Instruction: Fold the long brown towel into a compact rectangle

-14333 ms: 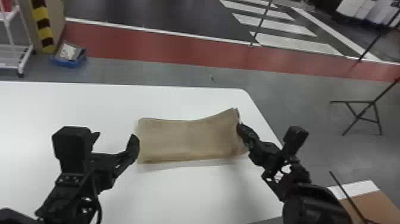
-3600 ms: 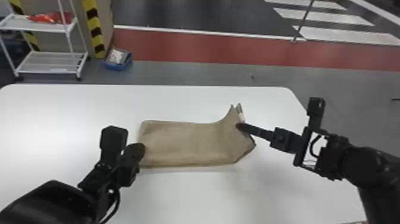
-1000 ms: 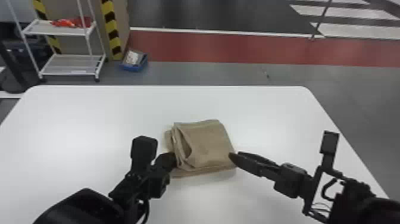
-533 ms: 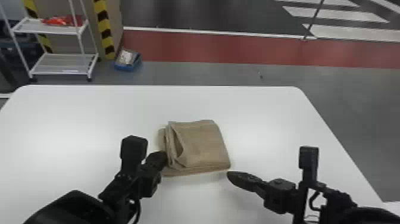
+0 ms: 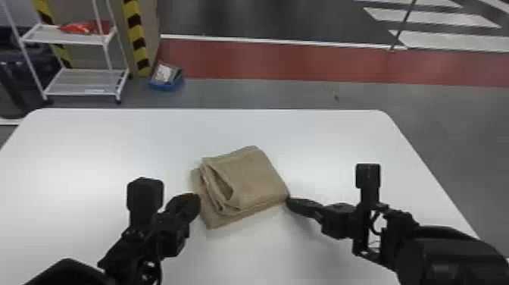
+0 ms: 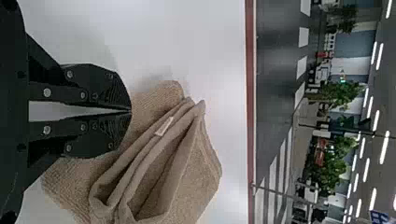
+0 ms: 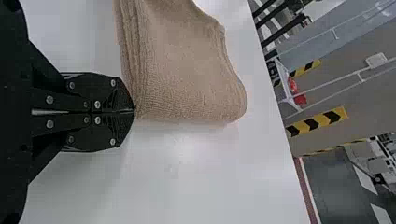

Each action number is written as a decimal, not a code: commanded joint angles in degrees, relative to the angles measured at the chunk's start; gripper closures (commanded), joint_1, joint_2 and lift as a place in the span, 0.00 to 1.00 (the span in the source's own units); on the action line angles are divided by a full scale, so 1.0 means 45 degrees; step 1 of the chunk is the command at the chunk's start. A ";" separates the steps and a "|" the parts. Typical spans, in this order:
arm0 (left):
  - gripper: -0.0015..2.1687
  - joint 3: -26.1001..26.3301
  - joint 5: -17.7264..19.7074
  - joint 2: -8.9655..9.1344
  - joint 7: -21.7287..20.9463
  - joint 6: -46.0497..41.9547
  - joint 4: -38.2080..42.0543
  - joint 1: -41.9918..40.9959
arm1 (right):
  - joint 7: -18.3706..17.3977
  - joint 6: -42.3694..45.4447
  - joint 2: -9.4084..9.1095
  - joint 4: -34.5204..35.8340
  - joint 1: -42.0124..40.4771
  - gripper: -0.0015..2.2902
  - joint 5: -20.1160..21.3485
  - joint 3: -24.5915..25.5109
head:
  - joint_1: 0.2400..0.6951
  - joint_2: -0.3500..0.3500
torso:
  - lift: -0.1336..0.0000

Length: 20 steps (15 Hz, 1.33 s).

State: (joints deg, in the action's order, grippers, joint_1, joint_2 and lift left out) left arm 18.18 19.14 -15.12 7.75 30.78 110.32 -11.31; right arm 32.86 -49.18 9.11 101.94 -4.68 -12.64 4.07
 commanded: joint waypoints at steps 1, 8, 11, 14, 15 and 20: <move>0.26 -0.0935 0.0414 -0.0390 -0.0100 -0.0832 0.0543 -0.0769 | -0.0252 0.0663 -0.0070 -0.2223 0.1977 0.89 0.0095 -0.0845 | 1.00 0.37 | 0.08; 0.26 -0.1990 0.1371 -0.0644 -0.0803 -0.2394 0.0231 -0.0905 | -0.0935 0.2382 -0.1008 -0.4762 0.4887 0.89 0.0232 -0.2388 | 1.00 0.61 | 0.08; 0.26 -0.1658 0.1410 -0.0585 -0.1057 -0.2512 -0.0648 -0.0280 | -0.0642 0.2421 -0.0695 -0.2047 0.2680 0.89 -0.0237 -0.1451 | 1.00 0.64 | 0.08; 0.26 -0.1346 0.1429 -0.0546 -0.1135 -0.3098 -0.1683 0.0325 | -0.0174 0.2655 0.0359 0.0238 0.0493 0.89 -0.1682 0.0678 | 1.00 0.58 | 0.08; 0.26 -0.1267 0.1429 -0.0566 -0.1135 -0.3488 -0.1996 0.0442 | 0.0256 0.3085 0.0477 0.0785 -0.0230 0.89 -0.2346 0.1635 | 1.00 0.54 | 0.08; 0.85 -0.1150 0.1156 -0.0585 -0.1057 -0.5090 -0.3343 0.0911 | 0.2736 0.3827 0.0633 0.0980 -0.2359 0.89 -0.5179 0.5795 | 1.00 0.34 | 0.08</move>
State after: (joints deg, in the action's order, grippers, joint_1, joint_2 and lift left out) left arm 12.97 24.75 -17.72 2.91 8.37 96.69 -7.88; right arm 44.50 -32.07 11.93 106.31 -13.37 -33.54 26.32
